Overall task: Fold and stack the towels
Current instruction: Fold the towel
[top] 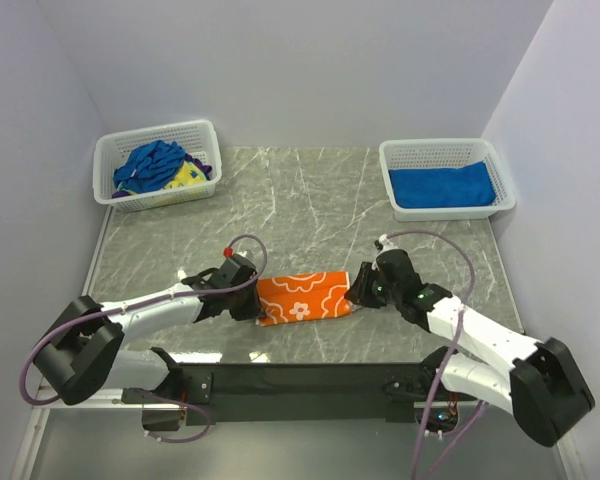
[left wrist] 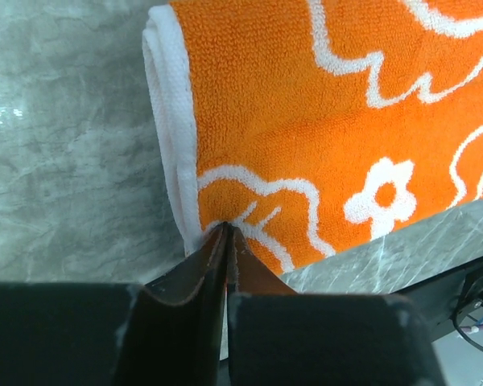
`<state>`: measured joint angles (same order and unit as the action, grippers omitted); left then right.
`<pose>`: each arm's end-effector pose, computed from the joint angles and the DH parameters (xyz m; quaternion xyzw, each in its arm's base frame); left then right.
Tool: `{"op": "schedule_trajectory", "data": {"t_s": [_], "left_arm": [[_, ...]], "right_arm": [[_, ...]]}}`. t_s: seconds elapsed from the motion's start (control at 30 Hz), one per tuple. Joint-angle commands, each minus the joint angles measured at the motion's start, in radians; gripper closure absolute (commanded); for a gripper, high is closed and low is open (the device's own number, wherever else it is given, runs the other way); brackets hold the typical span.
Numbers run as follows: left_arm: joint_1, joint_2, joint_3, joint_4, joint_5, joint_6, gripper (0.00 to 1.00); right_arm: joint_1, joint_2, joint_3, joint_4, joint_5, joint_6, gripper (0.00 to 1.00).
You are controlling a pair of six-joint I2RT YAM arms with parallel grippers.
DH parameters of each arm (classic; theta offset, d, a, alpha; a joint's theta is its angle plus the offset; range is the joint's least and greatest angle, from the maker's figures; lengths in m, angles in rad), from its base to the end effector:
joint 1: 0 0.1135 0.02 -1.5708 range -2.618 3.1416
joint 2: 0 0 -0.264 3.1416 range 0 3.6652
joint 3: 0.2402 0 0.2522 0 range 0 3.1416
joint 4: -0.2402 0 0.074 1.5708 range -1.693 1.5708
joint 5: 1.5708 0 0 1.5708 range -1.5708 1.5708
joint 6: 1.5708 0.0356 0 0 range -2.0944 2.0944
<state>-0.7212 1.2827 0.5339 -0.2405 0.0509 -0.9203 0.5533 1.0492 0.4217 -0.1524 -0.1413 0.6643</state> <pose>0.1681 -0.1502 0.1523 -0.0879 0.9537 -0.2263 0.1775 0.1672 0.1092 0.1703 0.0239 0.9206 0.2732 0.2780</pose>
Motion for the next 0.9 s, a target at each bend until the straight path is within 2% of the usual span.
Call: {"op": "schedule_trajectory", "data": {"t_s": [0.0, 0.1, 0.27, 0.4, 0.53, 0.7, 0.87], "left_arm": [[0.008, -0.022, 0.031, -0.052, -0.048, 0.029, 0.90], [0.008, -0.013, 0.043, -0.069, -0.094, 0.043, 0.90], [0.017, 0.004, 0.040, -0.071, -0.123, 0.054, 0.90], [0.066, 0.018, 0.031, -0.071, -0.129, 0.072, 0.91], [0.118, 0.043, 0.029, -0.068, -0.132, 0.101, 0.90], [0.135, 0.053, 0.058, -0.072, -0.128, 0.121, 0.88], [0.137, 0.052, 0.080, -0.091, -0.146, 0.135, 0.87]], "right_arm": [[-0.006, -0.072, 0.095, 0.063, 0.006, -0.014, 0.70], [-0.009, -0.035, 0.146, 0.141, -0.011, -0.028, 0.70], [-0.026, 0.128, 0.187, 0.244, -0.043, 0.004, 0.70], [-0.078, 0.241, 0.126, 0.381, -0.099, 0.063, 0.70], [-0.134, 0.371, 0.095, 0.415, -0.152, 0.086, 0.70], [-0.147, 0.345, 0.112, 0.346, -0.162, 0.034, 0.70], [-0.139, 0.190, 0.146, 0.232, -0.196, -0.038, 0.70]]}}
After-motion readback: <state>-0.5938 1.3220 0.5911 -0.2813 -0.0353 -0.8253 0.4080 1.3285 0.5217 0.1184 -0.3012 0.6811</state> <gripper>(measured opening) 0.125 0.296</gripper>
